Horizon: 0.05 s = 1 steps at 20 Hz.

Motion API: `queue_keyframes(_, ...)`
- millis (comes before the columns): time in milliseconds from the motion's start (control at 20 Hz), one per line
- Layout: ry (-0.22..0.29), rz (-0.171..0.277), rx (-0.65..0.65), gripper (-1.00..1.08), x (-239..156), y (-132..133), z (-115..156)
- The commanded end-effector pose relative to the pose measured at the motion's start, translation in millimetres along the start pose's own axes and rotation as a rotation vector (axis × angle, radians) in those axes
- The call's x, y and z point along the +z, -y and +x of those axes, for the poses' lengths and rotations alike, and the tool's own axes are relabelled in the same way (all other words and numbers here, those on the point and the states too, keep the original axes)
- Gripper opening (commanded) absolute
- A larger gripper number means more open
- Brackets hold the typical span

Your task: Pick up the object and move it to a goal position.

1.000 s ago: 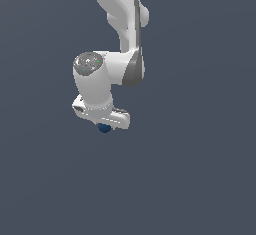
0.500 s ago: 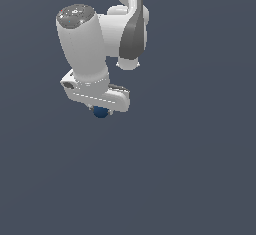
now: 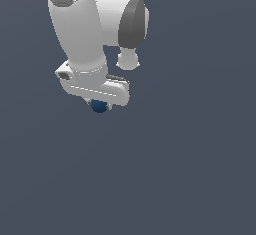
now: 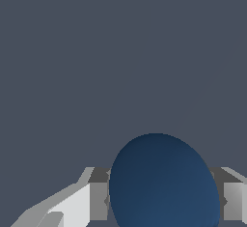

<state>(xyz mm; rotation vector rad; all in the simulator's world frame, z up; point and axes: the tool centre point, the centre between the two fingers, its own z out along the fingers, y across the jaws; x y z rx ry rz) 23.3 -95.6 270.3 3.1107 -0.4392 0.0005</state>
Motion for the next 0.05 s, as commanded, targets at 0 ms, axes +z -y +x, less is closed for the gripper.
queue_keyframes(0, 0.000, 0.000, -0.001, -1.00, 0.3, 0.5, 0.4)
